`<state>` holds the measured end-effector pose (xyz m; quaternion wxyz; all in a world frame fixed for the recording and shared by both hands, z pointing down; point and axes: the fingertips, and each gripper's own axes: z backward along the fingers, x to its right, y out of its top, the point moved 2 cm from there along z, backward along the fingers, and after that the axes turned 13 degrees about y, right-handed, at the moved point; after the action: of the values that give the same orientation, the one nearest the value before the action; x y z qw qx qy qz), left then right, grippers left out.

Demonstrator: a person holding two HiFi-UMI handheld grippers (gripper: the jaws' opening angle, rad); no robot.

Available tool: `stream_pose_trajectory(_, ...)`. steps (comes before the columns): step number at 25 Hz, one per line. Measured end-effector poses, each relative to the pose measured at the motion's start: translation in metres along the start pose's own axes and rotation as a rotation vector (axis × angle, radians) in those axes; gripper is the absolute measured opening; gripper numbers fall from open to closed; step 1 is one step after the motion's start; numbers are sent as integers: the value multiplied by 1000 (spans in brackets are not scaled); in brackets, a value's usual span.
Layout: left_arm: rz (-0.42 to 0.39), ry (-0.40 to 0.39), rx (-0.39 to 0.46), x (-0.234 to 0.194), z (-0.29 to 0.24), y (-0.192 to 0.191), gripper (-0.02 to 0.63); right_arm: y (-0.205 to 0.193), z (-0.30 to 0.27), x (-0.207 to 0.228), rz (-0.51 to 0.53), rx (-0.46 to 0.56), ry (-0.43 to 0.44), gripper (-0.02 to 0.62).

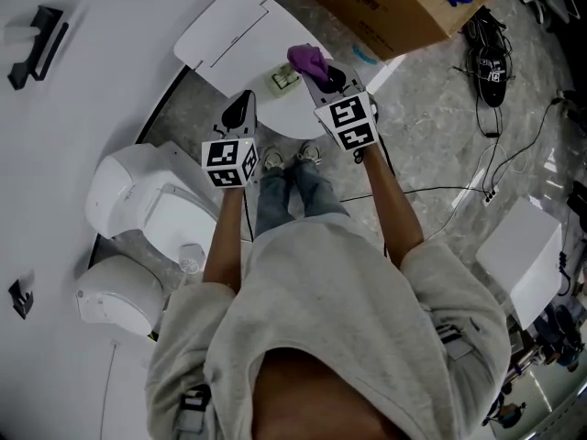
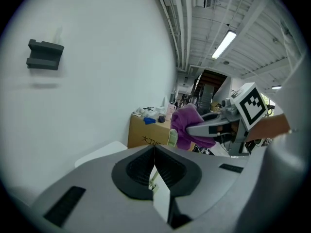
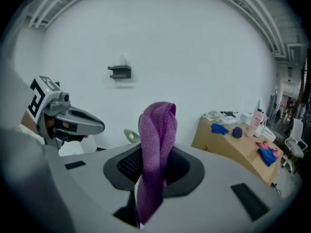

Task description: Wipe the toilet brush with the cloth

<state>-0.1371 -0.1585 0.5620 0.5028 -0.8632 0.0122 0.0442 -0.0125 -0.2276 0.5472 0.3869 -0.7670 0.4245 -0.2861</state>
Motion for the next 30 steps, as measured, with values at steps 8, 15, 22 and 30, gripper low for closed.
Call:
stream_pose_trajectory(8,16,21,-6,-7,3,-5,20,-43,-26,5,-15,-143,13,101)
stream_pose_trajectory(15,21,27,-16,-11,0,-8,20,-76,-43,20,-88,-215,30,101)
stream_pose_trajectory(22,27,40,-30,-20,-5,-10,20,-111,-62,30,-144,-301,54,101)
stream_pose_trajectory(30,39,54,-43,-28,-12,-12,20,-149,-89,38,-241,-368,81,101)
